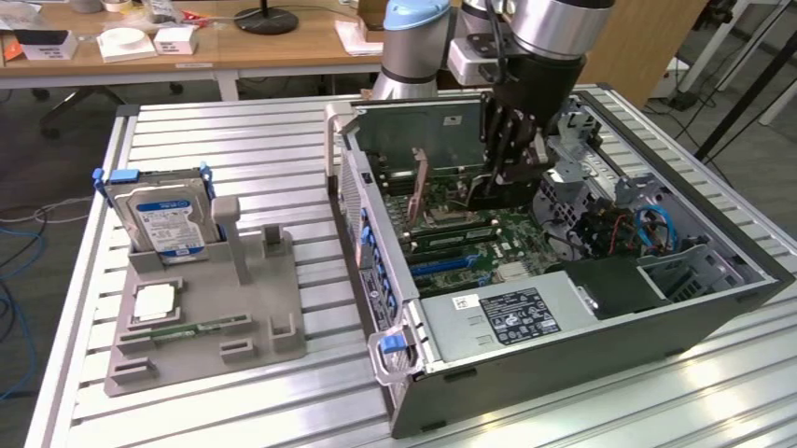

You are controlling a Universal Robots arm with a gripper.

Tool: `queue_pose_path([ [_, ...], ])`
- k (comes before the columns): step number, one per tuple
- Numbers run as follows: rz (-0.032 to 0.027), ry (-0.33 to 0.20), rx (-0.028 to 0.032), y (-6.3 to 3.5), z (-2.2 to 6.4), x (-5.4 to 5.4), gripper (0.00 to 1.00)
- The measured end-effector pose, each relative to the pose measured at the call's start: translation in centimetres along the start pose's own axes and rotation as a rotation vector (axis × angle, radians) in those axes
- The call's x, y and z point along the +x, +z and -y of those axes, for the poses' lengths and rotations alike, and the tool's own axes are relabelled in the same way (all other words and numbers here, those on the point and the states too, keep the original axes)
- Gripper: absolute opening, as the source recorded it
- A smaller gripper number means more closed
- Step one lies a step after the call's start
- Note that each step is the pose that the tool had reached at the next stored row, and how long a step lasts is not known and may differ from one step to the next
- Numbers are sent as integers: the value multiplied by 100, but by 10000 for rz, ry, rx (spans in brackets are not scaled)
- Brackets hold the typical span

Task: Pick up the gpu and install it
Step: 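Insert the gpu into the slot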

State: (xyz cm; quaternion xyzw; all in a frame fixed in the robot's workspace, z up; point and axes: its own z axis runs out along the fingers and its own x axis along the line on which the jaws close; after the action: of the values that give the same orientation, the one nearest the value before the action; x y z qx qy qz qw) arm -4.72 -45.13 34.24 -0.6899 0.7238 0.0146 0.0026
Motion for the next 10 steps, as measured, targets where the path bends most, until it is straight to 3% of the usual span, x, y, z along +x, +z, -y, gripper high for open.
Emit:
queue_pose_path([
  [10, 2, 0, 1, 28, 0, 1, 26],
])
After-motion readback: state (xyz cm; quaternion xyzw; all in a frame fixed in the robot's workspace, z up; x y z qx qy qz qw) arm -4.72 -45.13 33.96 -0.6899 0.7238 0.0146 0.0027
